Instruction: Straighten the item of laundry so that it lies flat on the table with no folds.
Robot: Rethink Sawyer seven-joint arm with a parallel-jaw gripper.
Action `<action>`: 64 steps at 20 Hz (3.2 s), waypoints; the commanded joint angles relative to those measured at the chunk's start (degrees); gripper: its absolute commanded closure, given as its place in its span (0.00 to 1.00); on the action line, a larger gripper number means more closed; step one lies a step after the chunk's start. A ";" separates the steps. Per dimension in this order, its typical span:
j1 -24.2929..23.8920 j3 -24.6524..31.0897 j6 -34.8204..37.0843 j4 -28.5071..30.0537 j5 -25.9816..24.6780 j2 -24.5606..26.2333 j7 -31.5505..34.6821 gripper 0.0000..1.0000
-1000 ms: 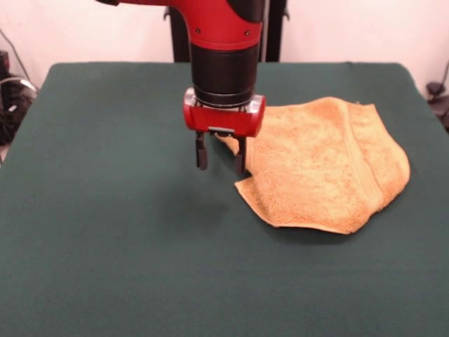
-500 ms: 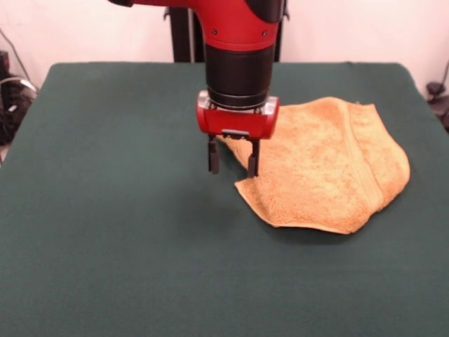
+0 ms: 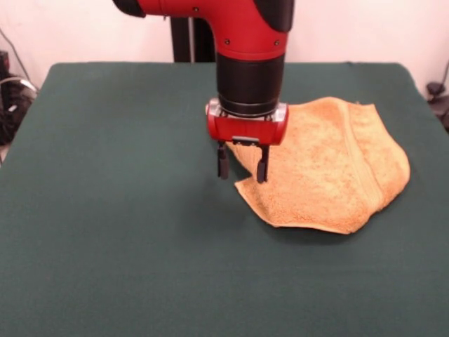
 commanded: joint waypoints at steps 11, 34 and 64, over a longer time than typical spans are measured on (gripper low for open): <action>0.41 -1.11 -8.14 0.31 -5.34 9.98 3.11 0.00; 2.25 -0.88 -5.61 -0.95 -5.12 10.32 1.79 1.00; 3.04 -5.02 -7.45 -2.66 -7.27 9.66 1.64 1.00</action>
